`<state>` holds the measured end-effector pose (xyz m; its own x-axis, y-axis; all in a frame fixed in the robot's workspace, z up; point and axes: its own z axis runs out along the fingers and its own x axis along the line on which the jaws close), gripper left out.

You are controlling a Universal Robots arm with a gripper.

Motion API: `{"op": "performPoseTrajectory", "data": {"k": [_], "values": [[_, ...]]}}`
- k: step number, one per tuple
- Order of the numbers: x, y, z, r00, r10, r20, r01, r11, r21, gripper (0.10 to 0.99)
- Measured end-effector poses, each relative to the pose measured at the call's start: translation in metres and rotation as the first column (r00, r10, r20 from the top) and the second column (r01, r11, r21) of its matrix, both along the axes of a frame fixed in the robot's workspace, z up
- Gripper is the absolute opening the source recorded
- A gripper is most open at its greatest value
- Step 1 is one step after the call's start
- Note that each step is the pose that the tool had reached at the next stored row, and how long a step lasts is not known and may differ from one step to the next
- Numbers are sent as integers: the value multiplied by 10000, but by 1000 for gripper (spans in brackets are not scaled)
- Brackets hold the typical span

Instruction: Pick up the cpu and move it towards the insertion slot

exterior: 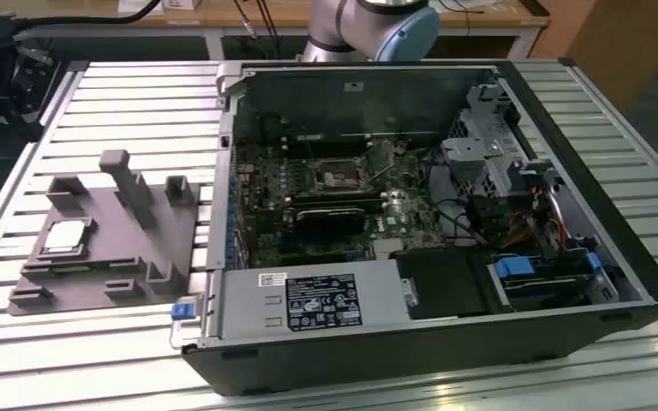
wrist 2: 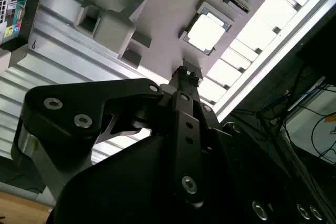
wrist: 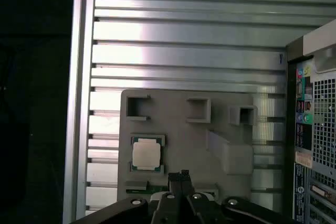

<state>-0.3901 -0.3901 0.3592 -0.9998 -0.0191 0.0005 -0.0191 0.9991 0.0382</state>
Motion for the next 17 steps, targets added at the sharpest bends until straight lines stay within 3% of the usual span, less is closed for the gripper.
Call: {"op": "performPoseTrajectory", "data": {"k": [9, 17], "values": [[-21, 0, -1, 10000, -1, 0, 1, 10000, 0, 106], [-154, 0, -5, 10000, 0, 1, 0, 10000, 0, 106]]}}
